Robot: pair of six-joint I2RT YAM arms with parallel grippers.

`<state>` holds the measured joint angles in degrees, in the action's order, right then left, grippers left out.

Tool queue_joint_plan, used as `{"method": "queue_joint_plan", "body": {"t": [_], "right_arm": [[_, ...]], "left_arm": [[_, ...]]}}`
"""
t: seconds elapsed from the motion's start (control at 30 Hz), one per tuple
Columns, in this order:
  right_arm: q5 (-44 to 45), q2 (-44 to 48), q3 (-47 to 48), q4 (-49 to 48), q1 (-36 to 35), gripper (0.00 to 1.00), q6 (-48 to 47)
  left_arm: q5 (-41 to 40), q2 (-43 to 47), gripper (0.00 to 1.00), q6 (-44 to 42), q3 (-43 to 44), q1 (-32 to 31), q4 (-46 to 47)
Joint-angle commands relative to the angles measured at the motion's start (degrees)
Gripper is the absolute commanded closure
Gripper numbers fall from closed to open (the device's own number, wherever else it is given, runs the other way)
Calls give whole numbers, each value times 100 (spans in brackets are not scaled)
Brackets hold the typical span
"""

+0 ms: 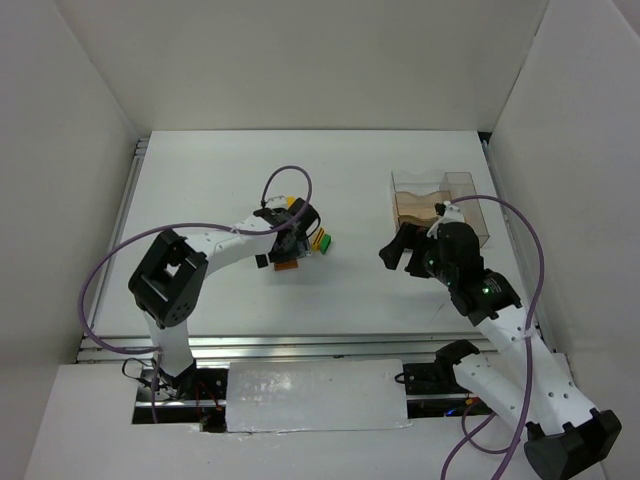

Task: Sort the legos into containers by color

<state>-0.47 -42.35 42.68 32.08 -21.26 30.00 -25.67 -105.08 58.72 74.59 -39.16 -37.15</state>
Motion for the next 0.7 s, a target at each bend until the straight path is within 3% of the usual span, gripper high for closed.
{"method": "queue_joint_plan", "body": {"t": [0.0,0.33,0.67], "right_arm": [[-217,157,-66,-61,-54,0,-12],[-340,87,-75,-114,-72,0,-11],[-357,-19,-75,-149,-98,0,6]], "left_arm": [[35,40,2,-36,-260,-13,304],[80,-144,3,-528,-445,-22,752],[36,-434,5,-467,-427,-13,744]]}}
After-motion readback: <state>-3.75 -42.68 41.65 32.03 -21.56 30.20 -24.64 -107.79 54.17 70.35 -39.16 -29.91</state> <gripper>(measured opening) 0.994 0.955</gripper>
